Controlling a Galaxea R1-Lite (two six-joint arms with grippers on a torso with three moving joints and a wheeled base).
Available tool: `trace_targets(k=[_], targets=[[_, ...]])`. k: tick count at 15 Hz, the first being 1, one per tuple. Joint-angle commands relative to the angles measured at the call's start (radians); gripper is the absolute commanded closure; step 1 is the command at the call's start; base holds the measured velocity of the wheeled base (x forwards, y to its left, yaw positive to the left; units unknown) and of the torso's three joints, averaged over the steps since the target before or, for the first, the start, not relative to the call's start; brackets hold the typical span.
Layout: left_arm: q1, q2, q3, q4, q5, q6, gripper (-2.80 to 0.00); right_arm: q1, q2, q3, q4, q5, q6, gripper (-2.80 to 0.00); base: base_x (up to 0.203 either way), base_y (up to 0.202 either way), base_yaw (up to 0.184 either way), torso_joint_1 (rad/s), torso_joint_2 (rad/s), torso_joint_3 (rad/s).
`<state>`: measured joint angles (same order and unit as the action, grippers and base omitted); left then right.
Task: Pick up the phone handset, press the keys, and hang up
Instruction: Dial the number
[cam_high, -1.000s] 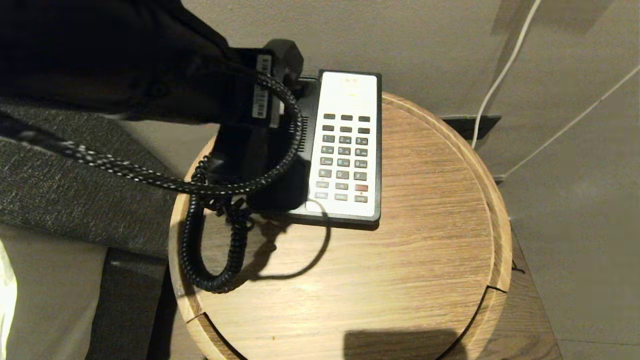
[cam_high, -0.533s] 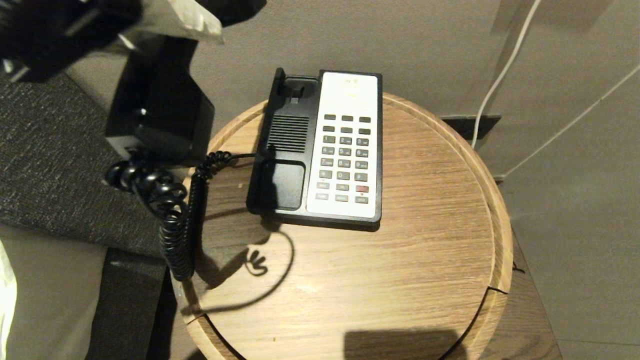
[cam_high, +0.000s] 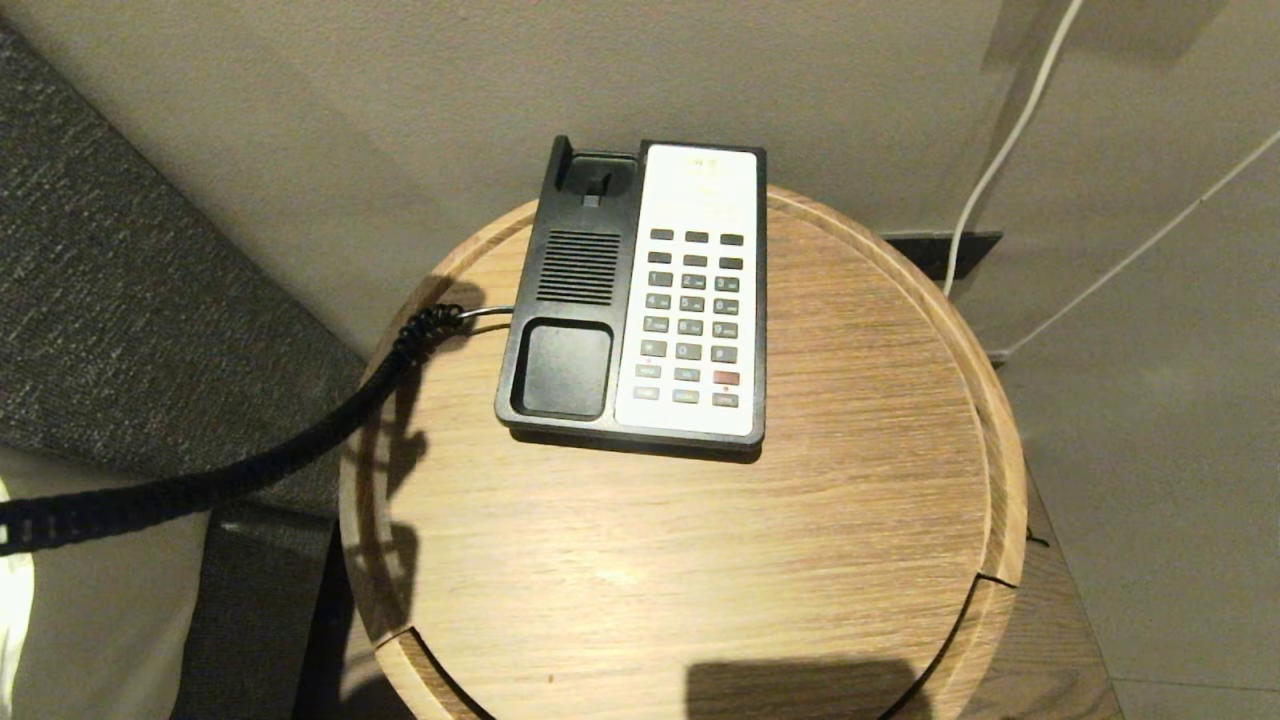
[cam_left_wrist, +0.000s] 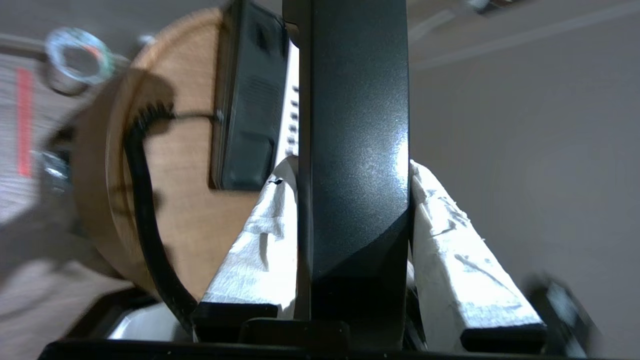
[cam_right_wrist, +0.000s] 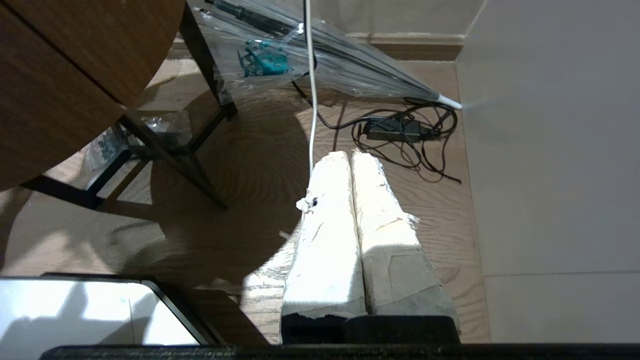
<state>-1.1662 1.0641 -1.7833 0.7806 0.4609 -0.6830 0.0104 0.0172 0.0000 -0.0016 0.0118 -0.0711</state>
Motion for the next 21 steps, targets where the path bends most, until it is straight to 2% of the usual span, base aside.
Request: trace_targets(k=[1,5,8,10,14,16,17,19,21], targets=[[-0.004,-0.112,0.042,-0.001,-0.047,-0.008,0.00,0.000,0.000,0.000,0.000,-0.001,-0.003,0.00,0.000,0.000,0.000,0.000,0.00,0.000],[-0.003,-0.141,0.069,-0.010,-0.086,-0.008,0.00,0.000,0.000,0.000,0.006,0.000,0.013,0.00,0.000,0.000,0.000,0.000,0.00,0.000],[-0.003,-0.167,0.119,-0.003,-0.084,-0.005,0.00,0.000,0.000,0.000,-0.002,-0.002,0.004,0.00,0.000,0.000,0.000,0.000,0.00,0.000],[-0.003,-0.171,0.133,-0.001,-0.085,-0.001,0.00,0.000,0.000,-0.006,0.004,-0.005,0.036,0.00,0.000,0.000,0.000,0.000,0.00,0.000],[-0.003,-0.187,0.169,-0.002,-0.082,0.007,0.00,0.000,0.000,-0.049,0.009,0.012,0.048,0.00,0.000,0.000,0.000,0.000,0.00,0.000],[-0.003,-0.194,0.190,-0.006,-0.099,0.021,0.00,0.000,0.000,-0.237,0.133,0.082,0.063,0.00,0.000,0.000,0.000,0.000,0.00,0.000],[-0.003,-0.197,0.216,-0.008,-0.105,0.030,0.00,0.000,0.000,-0.372,0.247,0.119,0.069,0.00,0.000,0.000,0.000,0.000,0.00,0.000],[-0.003,-0.194,0.242,-0.045,-0.109,0.099,0.00,0.000,0.018,-0.652,0.461,0.179,0.092,0.00,0.000,0.000,0.000,0.000,0.00,0.000],[-0.003,-0.200,0.245,-0.110,-0.132,0.116,0.00,0.001,0.151,-0.896,0.567,0.220,0.173,0.00,0.000,0.000,0.000,0.000,0.00,0.000]])
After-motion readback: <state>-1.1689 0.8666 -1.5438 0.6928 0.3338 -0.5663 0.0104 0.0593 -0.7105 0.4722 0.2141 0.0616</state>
